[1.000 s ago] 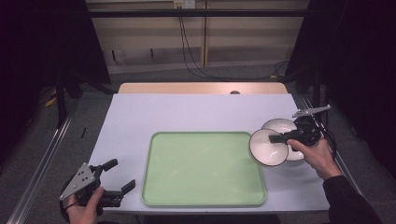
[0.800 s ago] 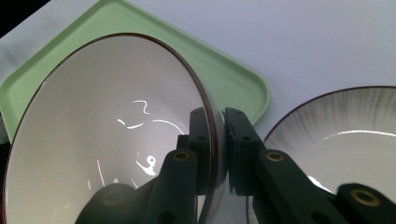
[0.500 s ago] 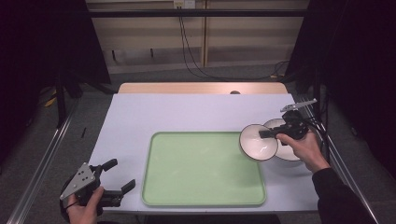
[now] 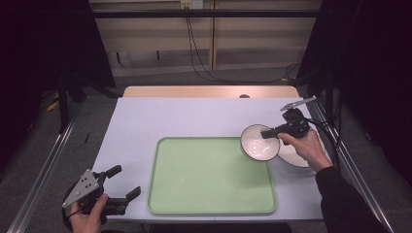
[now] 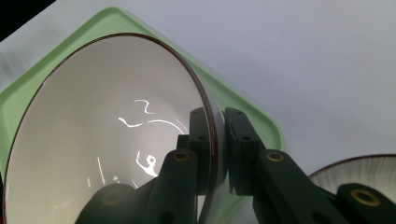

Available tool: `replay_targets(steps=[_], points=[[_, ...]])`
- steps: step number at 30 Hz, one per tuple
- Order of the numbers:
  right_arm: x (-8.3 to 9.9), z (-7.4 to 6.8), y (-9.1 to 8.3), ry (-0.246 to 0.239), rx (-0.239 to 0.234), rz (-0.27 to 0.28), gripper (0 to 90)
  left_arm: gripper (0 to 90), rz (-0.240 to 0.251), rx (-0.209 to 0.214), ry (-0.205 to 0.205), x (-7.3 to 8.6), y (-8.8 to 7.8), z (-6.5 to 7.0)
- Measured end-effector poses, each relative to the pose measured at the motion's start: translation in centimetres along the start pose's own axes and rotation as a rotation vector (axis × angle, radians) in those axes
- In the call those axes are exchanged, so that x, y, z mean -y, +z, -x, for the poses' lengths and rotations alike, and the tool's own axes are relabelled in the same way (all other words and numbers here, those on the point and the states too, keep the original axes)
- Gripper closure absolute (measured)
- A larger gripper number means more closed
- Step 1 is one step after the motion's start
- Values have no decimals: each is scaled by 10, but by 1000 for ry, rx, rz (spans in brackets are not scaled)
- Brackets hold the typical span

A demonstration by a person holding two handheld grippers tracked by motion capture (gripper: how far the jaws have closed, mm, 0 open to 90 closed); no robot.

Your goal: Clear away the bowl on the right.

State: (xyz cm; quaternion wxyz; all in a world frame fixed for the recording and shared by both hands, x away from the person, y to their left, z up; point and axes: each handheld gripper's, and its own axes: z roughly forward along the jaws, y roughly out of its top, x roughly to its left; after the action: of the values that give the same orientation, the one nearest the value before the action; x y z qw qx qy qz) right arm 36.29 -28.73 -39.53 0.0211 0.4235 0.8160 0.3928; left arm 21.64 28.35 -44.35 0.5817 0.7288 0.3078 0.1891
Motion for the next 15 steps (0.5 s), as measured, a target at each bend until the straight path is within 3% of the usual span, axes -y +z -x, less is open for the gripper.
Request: replay_targets(steps=[15], points=[[-20, 10, 17, 51, 19, -9, 823, 11, -7, 9, 5, 0, 1, 0]])
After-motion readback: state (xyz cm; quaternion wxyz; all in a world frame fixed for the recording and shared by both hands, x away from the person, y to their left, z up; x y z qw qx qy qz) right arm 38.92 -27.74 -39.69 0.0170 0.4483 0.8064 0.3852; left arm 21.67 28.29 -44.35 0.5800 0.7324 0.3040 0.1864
